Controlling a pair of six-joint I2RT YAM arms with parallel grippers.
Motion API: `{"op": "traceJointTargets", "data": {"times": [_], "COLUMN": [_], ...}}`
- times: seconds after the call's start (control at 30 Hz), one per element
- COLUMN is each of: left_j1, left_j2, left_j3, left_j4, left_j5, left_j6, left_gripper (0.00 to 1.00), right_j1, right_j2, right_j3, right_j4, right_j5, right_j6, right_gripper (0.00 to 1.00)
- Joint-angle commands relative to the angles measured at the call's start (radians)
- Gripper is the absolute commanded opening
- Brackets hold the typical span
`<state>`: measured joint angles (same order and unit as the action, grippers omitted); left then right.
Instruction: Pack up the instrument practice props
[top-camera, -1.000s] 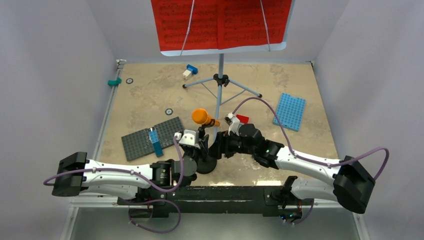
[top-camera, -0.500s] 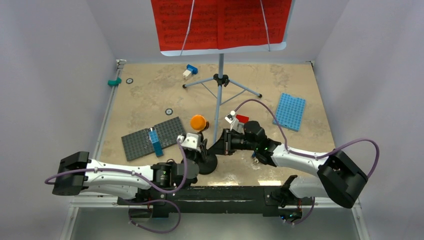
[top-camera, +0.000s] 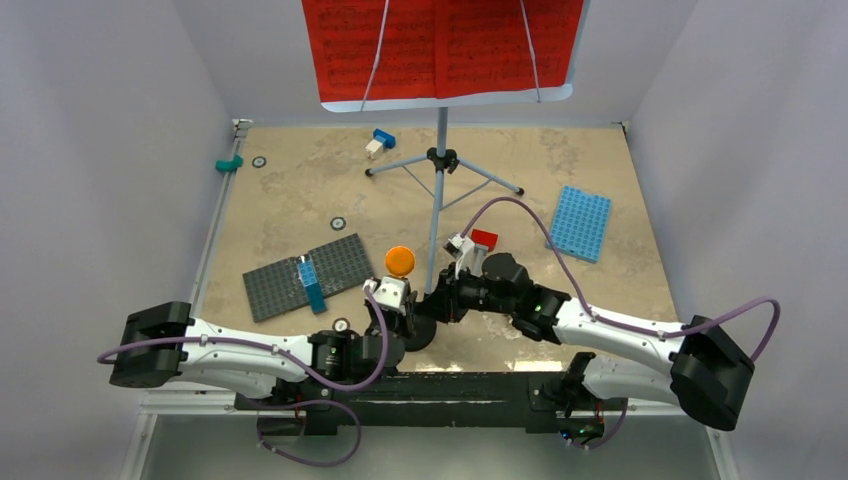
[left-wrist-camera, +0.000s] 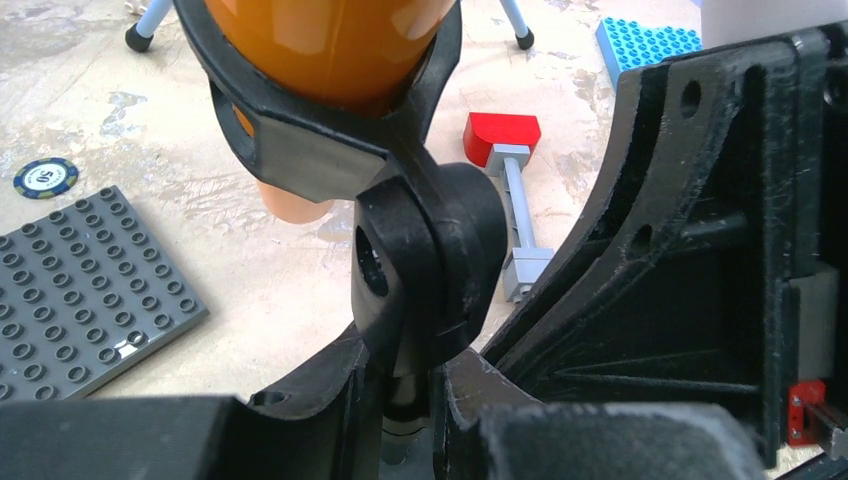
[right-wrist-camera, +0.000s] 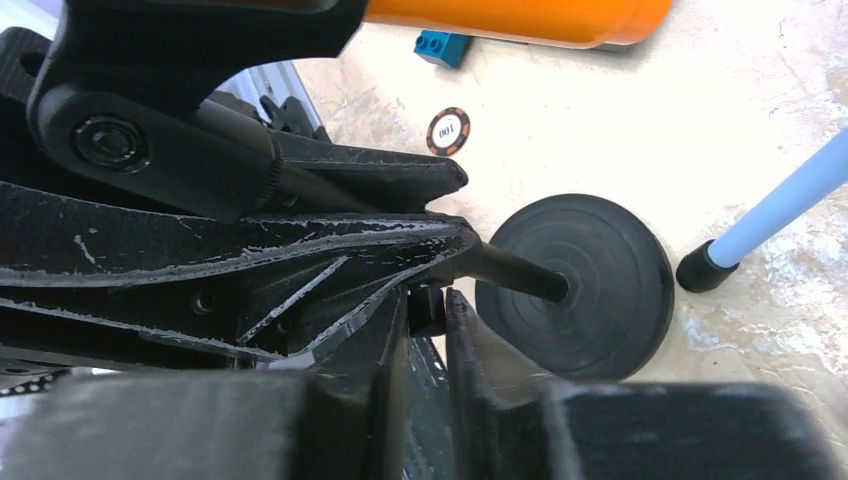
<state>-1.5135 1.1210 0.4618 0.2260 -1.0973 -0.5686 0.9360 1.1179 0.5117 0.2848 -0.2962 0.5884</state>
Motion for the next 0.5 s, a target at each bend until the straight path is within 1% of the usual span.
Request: {"op": "traceJointTargets", "data": {"times": [0.0,0.07,0.17,0.27,0.47], "left_j1": [-0.037,-0.037,-0.037,-0.036,-0.036], "left_j2": [0.053,0.041,0.018,-0.010,-0.057], "left_j3": [-0.075,-0.083,-0.087,-0.088,-0.072], "left_j4": [-0.127,-0.093,-0.063,-0.039,-0.007], "left_j5": [0.243,0.240,0.219,0.206,0.207], "left_j6": [-0.099,-0.074,-0.057,-0.042,0.014], "left_gripper": [0.00,0.00,0.01,0.10,0.34], "right_j1": [-0.024,-0.024,-0.024,-0.025,-0.025], "right_j2": [-0.011,-0.023,-0.052,-0.083,-0.120], "right_j3": [0.062,0.062,0.062,0.063,0.059], "right_j4": [-0.143,-0.160,-0.197,-0.235,-0.264], "right_j5": [0.147,0.153,0.170,0.181,0.195], "right_j6": [-0.053,-0.031,-0.016,-0.016,-0.010], "right_gripper": [0.30,0.41,0.48,0.50,0.51]}}
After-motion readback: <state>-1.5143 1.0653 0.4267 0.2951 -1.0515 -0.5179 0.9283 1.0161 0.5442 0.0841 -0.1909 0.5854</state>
